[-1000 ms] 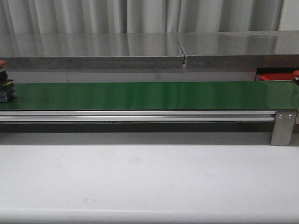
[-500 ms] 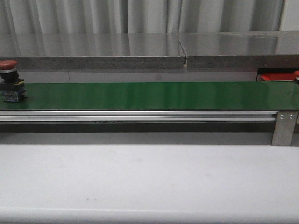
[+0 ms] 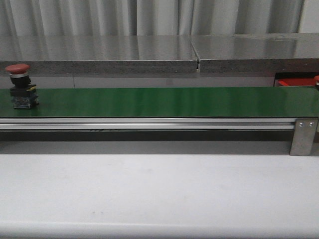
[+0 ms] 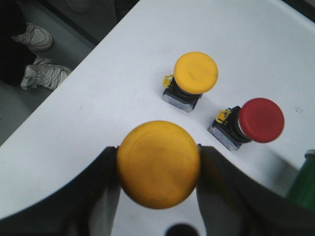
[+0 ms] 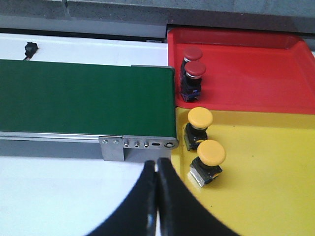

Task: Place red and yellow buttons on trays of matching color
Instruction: 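Set the yellow button on the green belt and open the left gripper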

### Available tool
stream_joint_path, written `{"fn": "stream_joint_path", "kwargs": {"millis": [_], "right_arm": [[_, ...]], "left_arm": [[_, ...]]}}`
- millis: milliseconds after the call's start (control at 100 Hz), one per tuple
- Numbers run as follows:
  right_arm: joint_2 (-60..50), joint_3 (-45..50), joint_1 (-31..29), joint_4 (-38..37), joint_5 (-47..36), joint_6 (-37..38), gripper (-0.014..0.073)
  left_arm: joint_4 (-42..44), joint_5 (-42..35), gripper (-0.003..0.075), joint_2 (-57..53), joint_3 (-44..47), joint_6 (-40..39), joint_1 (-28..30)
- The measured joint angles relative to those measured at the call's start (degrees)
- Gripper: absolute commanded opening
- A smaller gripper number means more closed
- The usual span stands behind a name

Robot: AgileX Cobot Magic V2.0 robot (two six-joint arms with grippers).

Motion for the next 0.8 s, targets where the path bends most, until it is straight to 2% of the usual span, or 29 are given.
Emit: {"fn": "stream_joint_path", "kwargs": {"millis": [310,550,800], "right_arm": [[0.0,0.0,0.0,0.0,0.0,0.0,-0.0117],[0.0,0.0,0.0,0.0,0.0,0.0,-0.0117],[0.0,0.0,0.0,0.0,0.0,0.0,-0.0117]], "left_arm": [[-0.1,-0.5,0.026,-9.6,7.4,0.9,-4.6],[-0.5,0.4,0.026,-10.5,8.0,1.6,-9.7],[-3.8,2.1,0.026,-10.5,8.0,2.4,-11.0]]}}
